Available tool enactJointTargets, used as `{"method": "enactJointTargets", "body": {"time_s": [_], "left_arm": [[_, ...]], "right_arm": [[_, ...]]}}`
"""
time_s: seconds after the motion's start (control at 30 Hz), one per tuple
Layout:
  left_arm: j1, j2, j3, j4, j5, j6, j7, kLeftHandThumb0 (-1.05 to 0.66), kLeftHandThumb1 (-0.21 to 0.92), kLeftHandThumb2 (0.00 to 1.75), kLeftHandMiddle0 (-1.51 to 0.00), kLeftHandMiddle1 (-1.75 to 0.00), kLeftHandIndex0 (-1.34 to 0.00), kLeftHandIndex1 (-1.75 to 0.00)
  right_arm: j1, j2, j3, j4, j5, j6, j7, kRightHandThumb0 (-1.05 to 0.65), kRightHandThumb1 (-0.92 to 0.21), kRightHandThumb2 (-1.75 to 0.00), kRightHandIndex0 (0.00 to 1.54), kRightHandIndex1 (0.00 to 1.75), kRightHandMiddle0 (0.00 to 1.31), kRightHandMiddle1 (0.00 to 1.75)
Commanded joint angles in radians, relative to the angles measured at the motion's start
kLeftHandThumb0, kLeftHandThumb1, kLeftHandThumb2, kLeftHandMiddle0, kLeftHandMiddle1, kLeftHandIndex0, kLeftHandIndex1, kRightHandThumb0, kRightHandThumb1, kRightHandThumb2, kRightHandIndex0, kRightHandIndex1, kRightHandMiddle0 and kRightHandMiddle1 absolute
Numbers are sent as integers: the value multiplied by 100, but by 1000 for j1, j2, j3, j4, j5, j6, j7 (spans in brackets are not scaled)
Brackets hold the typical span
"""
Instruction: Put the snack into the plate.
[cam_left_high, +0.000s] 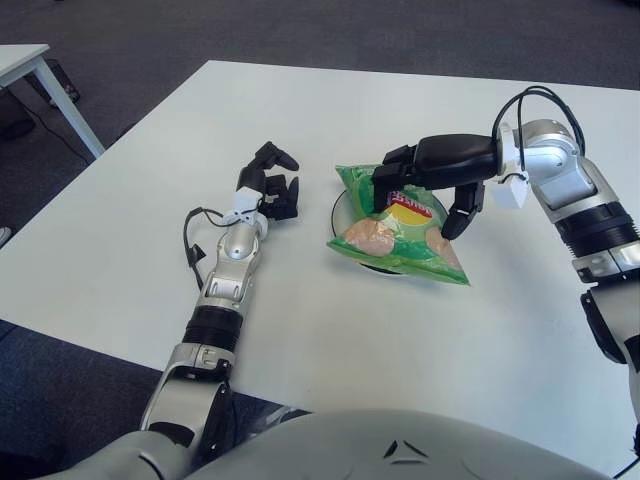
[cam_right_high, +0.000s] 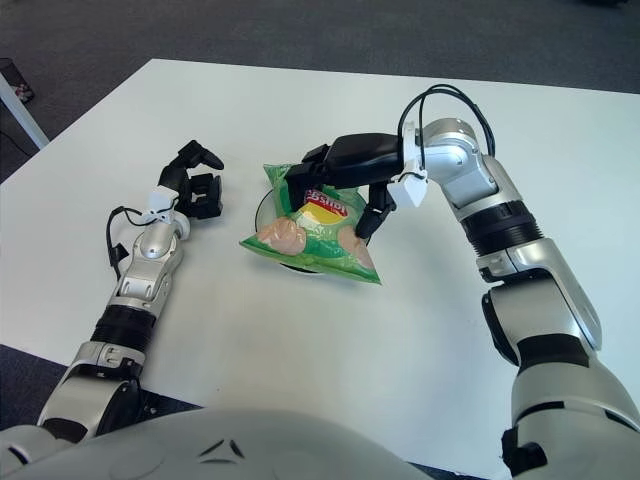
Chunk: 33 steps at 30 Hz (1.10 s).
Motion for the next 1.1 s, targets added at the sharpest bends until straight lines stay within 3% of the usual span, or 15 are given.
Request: {"method": "enactJointTargets", "body": {"time_s": [0.0,0.07,0.27,0.6,0.8,1.0,1.07], "left_arm": [[135,-68,-21,68,10,14,23,-46,39,123,-121,-175,-56,-175],[136,-69,-24,66,15,14,29,-46,37,124,-122,-175,-56,-175],[140,-66,-30,63,27,3,40,-48,33,130,-123,-175,-60,-175],[140,-64,-33,64,28,0,39,-49,29,134,-124,-175,-63,-175],[134,-61,-31,81,25,-15,32,-48,33,130,-123,-175,-60,-175],[126,-53,-33,99,33,-28,30,-47,34,128,-123,-175,-59,-175],[124,-51,-32,106,33,-34,27,-47,34,128,-123,-175,-59,-175]], "right_arm": [[-24,-6,21,49,-24,-83,11,-69,-43,-81,0,18,0,50],[-25,-4,18,70,-22,-108,3,-74,-47,-73,0,7,0,35],[-20,11,10,118,-5,-139,-16,-84,-57,-58,0,1,0,9],[-15,17,-8,158,93,-98,7,-99,-75,-33,0,0,0,0],[-78,-39,-33,206,240,-53,144,-103,-83,-20,0,0,0,0],[-174,-75,-95,194,356,94,291,-104,-85,-17,0,0,0,0],[-190,-79,-118,217,362,109,320,-104,-84,-17,0,0,0,0]]}}
